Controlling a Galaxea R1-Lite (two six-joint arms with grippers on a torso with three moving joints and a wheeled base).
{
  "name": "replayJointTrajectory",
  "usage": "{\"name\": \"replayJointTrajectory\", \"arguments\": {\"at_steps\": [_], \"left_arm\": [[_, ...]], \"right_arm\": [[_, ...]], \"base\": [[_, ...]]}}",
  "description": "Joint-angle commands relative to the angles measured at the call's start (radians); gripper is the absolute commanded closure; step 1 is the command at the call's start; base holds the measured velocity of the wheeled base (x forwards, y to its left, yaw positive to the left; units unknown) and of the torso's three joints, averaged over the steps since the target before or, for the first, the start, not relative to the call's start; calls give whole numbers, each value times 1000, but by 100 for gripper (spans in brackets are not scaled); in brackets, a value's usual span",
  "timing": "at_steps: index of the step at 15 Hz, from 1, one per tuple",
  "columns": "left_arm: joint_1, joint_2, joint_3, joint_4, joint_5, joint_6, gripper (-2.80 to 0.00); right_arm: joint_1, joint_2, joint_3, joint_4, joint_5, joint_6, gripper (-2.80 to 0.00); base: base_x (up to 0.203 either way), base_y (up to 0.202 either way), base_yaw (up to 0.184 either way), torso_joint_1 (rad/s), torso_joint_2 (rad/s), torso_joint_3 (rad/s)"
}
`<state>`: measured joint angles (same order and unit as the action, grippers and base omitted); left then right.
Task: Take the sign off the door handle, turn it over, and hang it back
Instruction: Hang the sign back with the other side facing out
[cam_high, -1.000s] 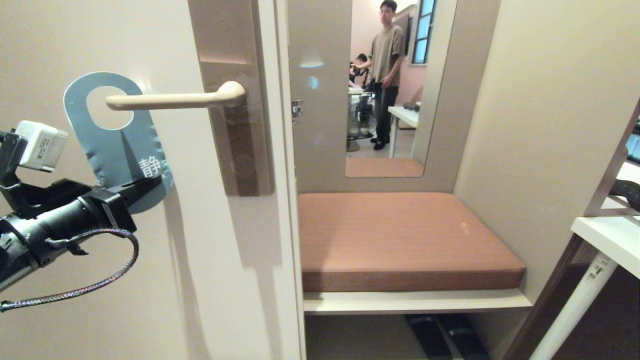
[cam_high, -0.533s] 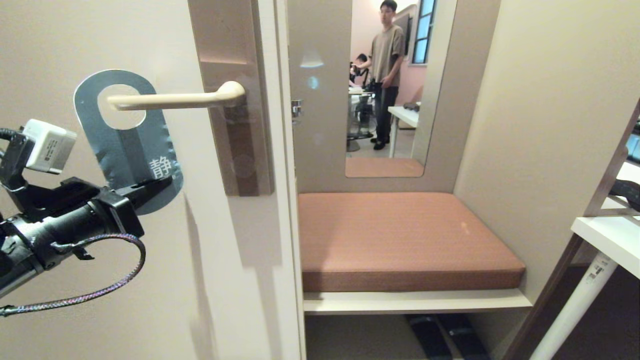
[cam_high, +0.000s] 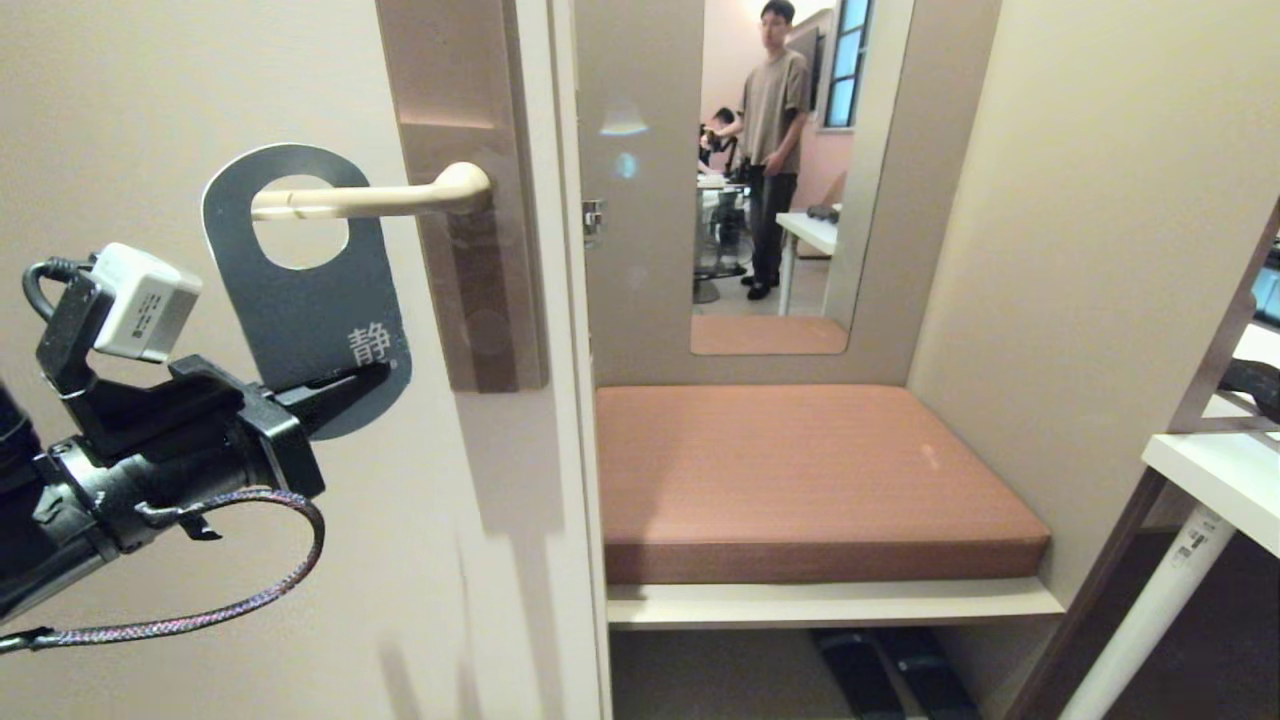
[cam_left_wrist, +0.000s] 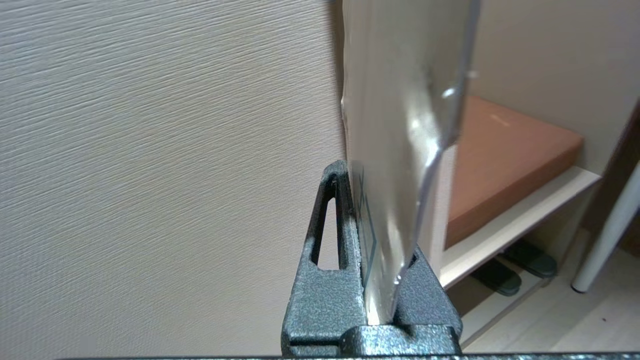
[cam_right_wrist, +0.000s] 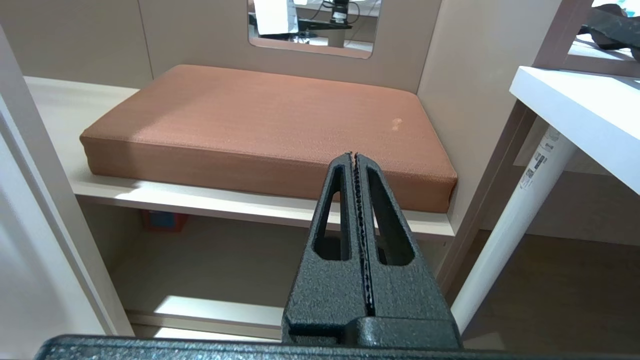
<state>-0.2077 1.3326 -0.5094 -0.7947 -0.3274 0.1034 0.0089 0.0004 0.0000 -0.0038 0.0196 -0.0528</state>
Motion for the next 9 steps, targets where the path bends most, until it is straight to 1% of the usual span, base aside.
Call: {"name": "replayJointTrajectory", "arguments": {"at_steps": [1, 5, 9], "left_arm": [[-10, 2, -1, -5, -2, 1, 0], [-20, 0, -3, -6, -5, 1, 0], [-89, 0, -7, -8, -2, 1, 0]], "right_arm": [[0, 0, 0, -1, 0, -1, 0], [0, 0, 0, -1, 0, -1, 0], [0, 0, 0, -1, 0, -1, 0]], "base": [[0, 0, 0, 0, 0, 0], [0, 0, 0, 0, 0, 0], [0, 0, 0, 0, 0, 0]]}}
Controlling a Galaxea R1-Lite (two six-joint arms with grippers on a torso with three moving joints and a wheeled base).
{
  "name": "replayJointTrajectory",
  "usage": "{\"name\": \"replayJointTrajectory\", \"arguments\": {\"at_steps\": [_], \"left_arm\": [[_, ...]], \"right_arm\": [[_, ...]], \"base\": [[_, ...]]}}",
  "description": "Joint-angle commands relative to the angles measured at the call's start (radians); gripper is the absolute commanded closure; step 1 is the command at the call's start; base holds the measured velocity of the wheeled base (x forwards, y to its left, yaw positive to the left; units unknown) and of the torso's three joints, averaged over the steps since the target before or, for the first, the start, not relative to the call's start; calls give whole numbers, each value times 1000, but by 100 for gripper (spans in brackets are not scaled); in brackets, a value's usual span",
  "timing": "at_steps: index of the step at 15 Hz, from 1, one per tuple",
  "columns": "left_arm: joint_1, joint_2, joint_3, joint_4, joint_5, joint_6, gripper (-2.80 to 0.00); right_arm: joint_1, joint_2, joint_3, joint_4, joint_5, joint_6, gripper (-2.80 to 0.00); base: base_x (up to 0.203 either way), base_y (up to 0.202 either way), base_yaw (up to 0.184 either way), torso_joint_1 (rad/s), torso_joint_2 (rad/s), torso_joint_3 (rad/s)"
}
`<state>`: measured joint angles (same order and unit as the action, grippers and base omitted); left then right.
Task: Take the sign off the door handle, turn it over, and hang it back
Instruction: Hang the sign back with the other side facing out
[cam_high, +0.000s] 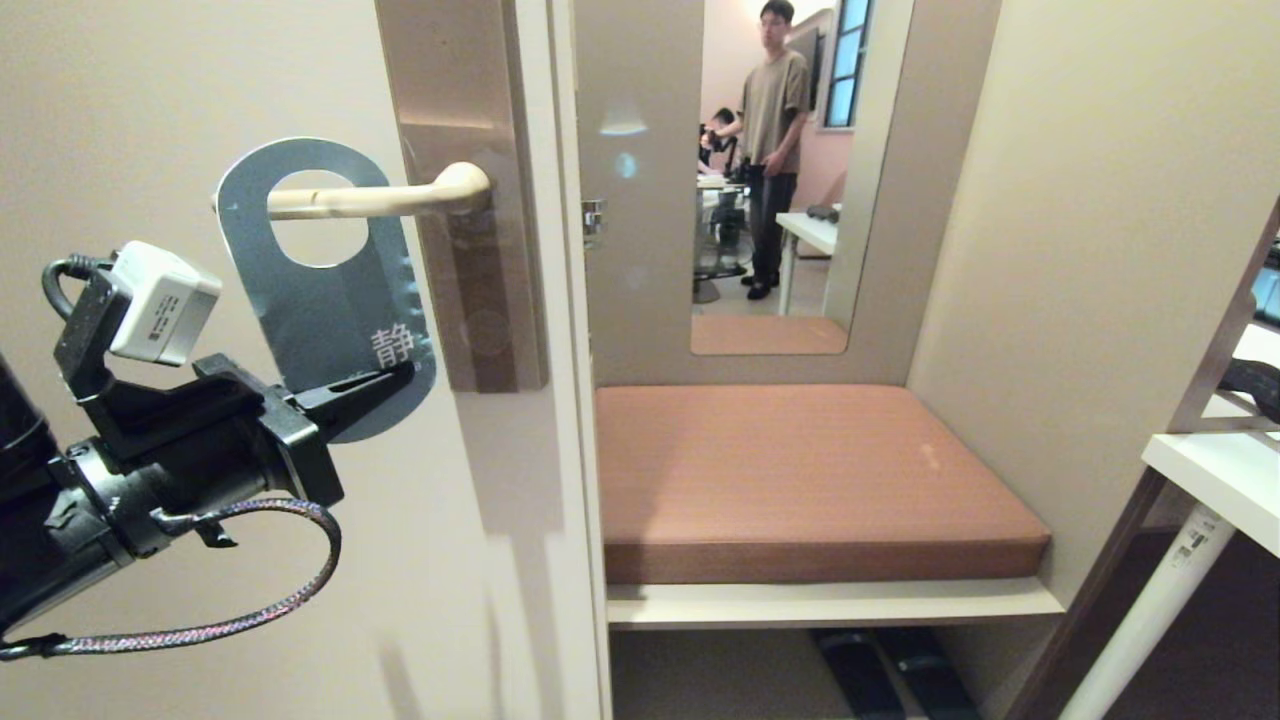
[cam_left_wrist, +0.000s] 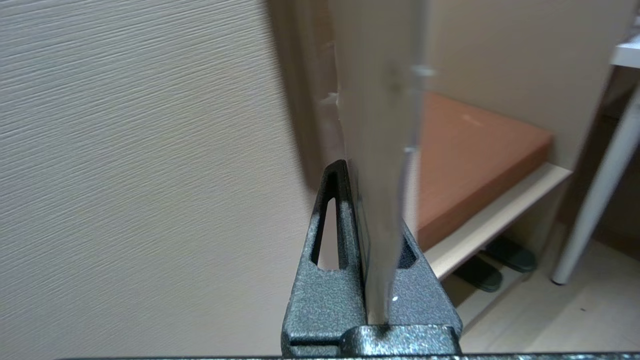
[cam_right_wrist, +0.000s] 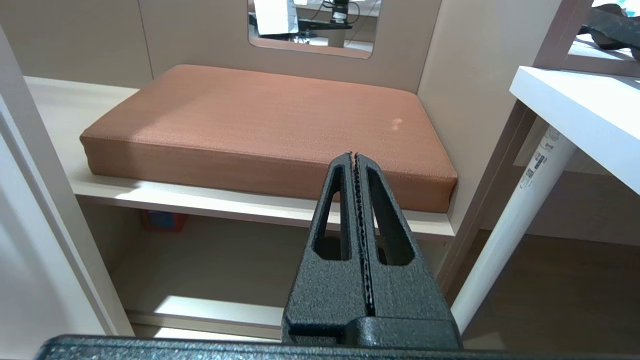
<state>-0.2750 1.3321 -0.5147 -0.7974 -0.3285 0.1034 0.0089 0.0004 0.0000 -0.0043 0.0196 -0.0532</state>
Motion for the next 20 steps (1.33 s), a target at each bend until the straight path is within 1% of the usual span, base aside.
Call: {"name": "replayJointTrajectory", "arguments": {"at_steps": [1, 3, 5, 8, 10, 12, 14, 18, 20], "left_arm": [[-27, 3, -4, -5, -1, 1, 0], [-30, 7, -4, -3, 6, 1, 0], [-37, 15, -5, -4, 58, 2, 0], [-59, 16, -5, -8, 89, 4, 0], [-67, 19, -5, -7, 142, 27, 0], [-98, 17, -5, -6, 200, 40, 0], [-119, 13, -4, -9, 210, 39, 0], [-122, 4, -5, -9, 207, 39, 0], [-148, -4, -5, -9, 207, 37, 0]], "right_arm": [[0, 0, 0, 0, 0, 0, 0], [0, 0, 0, 0, 0, 0, 0], [0, 0, 0, 0, 0, 0, 0], [0, 0, 0, 0, 0, 0, 0], [0, 0, 0, 0, 0, 0, 0], [0, 0, 0, 0, 0, 0, 0], [0, 0, 0, 0, 0, 0, 0], [0, 0, 0, 0, 0, 0, 0], [0, 0, 0, 0, 0, 0, 0]], "base": [[0, 0, 0, 0, 0, 0], [0, 0, 0, 0, 0, 0], [0, 0, 0, 0, 0, 0], [0, 0, 0, 0, 0, 0], [0, 0, 0, 0, 0, 0], [0, 0, 0, 0, 0, 0], [0, 0, 0, 0, 0, 0], [0, 0, 0, 0, 0, 0], [0, 0, 0, 0, 0, 0]]}}
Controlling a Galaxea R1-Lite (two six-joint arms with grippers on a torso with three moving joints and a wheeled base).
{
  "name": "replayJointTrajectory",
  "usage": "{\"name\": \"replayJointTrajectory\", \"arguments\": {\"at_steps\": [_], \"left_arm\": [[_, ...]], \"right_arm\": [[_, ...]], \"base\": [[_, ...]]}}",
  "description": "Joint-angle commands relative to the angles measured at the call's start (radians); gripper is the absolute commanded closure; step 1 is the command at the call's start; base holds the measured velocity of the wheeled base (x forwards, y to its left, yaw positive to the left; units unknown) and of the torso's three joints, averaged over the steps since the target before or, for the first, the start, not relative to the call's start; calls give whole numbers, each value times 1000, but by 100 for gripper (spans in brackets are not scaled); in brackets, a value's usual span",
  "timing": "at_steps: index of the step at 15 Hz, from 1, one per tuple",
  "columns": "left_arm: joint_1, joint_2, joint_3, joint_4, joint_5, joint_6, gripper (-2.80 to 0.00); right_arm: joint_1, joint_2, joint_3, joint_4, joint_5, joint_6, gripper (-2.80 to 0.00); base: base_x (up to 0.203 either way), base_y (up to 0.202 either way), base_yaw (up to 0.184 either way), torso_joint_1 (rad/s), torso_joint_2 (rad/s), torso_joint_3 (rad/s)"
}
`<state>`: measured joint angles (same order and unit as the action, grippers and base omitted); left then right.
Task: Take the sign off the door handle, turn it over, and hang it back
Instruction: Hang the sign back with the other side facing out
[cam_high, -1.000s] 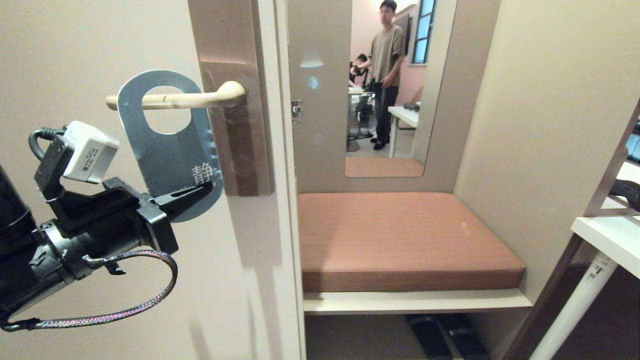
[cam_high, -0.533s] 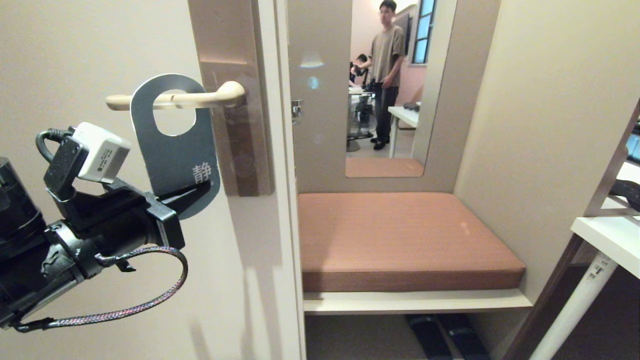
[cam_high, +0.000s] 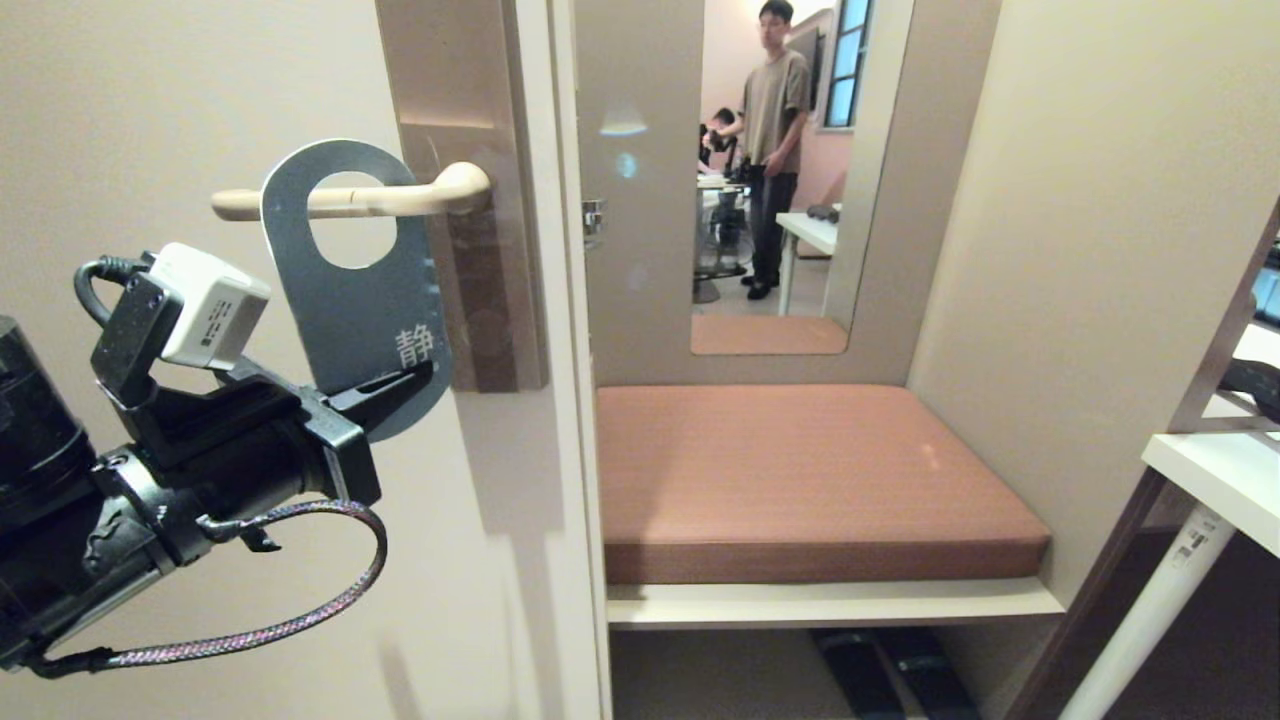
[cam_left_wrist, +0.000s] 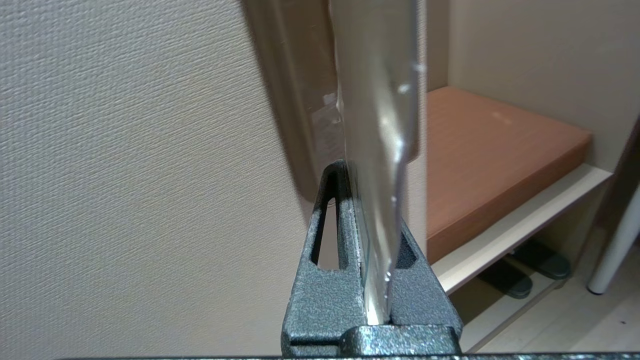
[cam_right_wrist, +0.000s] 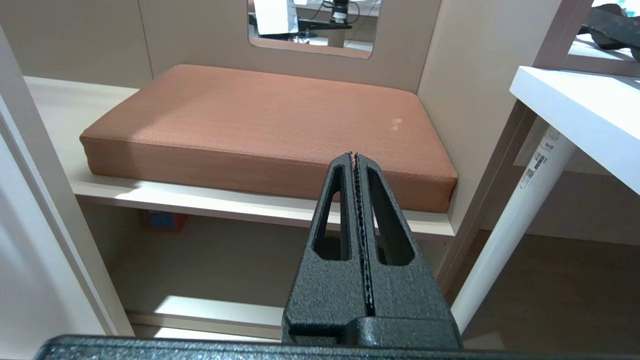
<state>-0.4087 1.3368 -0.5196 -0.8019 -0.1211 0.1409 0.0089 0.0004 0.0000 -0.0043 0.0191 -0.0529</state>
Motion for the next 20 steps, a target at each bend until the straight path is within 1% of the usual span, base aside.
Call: {"name": "replayJointTrajectory", "arguments": {"at_steps": [1, 2, 7, 8, 9, 17, 20], "left_arm": [[-28, -13, 1, -5, 0, -1, 0], [-38, -15, 2, -5, 1, -1, 0], [-42, -22, 9, -4, 1, 1, 0], [-42, -24, 13, -3, 3, 2, -218], [-42, -25, 15, -3, 4, 2, -280], [-47, -58, 32, -4, 1, -35, -280], [-46, -101, 59, -3, 3, -73, -280]], "right_arm": [[0, 0, 0, 0, 1, -1, 0], [0, 0, 0, 0, 1, -1, 0], [0, 0, 0, 0, 1, -1, 0], [0, 0, 0, 0, 1, -1, 0], [0, 0, 0, 0, 1, -1, 0], [0, 0, 0, 0, 1, -1, 0], [0, 0, 0, 0, 1, -1, 0]], "base": [[0, 0, 0, 0, 0, 0], [0, 0, 0, 0, 0, 0], [0, 0, 0, 0, 0, 0], [0, 0, 0, 0, 0, 0], [0, 0, 0, 0, 0, 0], [0, 0, 0, 0, 0, 0], [0, 0, 0, 0, 0, 0]]}}
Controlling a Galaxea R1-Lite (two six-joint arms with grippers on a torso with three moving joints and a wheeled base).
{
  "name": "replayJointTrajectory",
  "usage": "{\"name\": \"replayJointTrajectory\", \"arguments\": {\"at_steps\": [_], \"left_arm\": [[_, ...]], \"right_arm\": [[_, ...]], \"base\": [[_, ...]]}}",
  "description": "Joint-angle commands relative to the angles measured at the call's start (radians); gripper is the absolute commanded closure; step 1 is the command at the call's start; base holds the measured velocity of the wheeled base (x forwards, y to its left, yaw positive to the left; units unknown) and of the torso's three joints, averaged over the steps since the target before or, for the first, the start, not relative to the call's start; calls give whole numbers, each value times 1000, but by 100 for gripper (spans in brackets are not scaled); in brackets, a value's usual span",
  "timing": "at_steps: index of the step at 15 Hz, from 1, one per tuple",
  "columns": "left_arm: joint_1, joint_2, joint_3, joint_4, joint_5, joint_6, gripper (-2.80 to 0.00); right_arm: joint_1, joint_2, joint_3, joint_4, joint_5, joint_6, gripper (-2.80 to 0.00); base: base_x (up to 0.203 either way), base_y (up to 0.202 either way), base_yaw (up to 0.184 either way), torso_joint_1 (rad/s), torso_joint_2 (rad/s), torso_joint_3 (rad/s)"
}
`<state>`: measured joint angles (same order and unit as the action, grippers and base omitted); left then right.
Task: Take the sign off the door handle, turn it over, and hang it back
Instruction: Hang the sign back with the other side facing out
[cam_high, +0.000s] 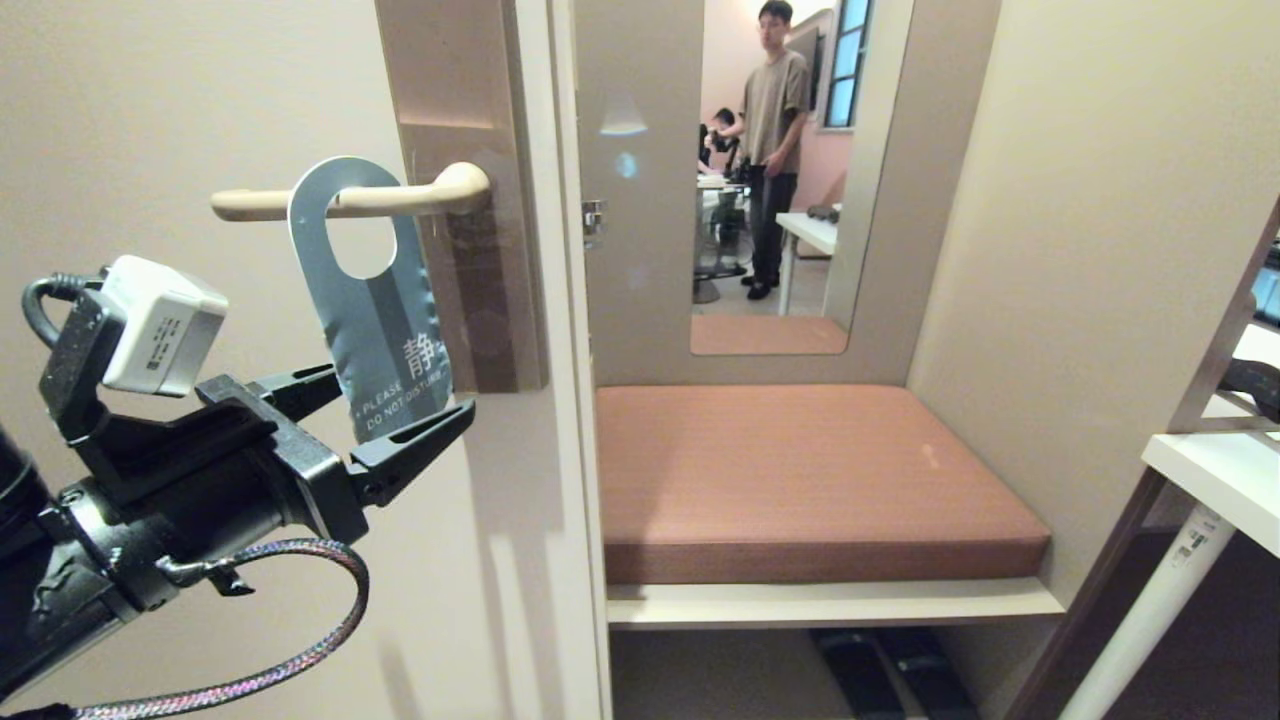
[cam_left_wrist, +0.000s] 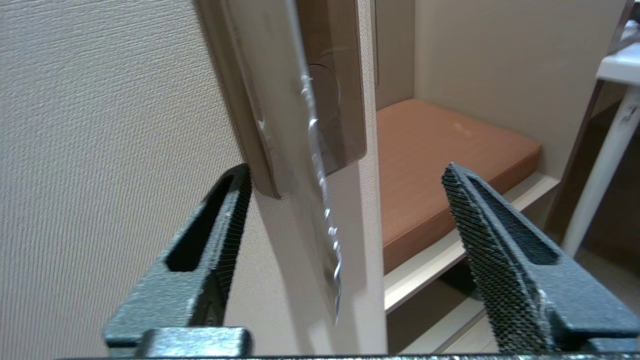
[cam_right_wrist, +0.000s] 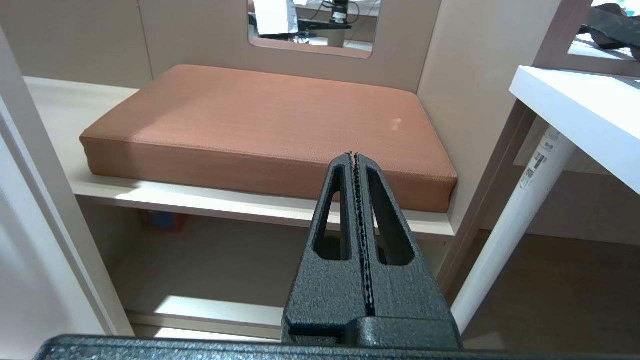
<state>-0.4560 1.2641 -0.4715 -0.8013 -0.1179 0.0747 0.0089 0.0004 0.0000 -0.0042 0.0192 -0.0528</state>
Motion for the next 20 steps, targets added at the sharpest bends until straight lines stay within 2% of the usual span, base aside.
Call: {"name": "replayJointTrajectory", "arguments": {"at_steps": [1, 4, 9, 16, 20], "left_arm": [[4, -46, 18, -3, 2, -23, -280], [7, -103, 49, 0, 8, -56, -280], [54, -156, 67, 4, 22, -65, -280], [57, -296, 91, 123, 25, -68, -280], [57, -321, 108, 129, 24, -69, -280]], "right_arm": [[0, 0, 0, 0, 1, -1, 0], [0, 0, 0, 0, 1, -1, 0], [0, 0, 0, 0, 1, -1, 0], [0, 0, 0, 0, 1, -1, 0], [0, 0, 0, 0, 1, -1, 0]], "base": [[0, 0, 0, 0, 0, 0], [0, 0, 0, 0, 0, 0], [0, 0, 0, 0, 0, 0], [0, 0, 0, 0, 0, 0], [0, 0, 0, 0, 0, 0]]}}
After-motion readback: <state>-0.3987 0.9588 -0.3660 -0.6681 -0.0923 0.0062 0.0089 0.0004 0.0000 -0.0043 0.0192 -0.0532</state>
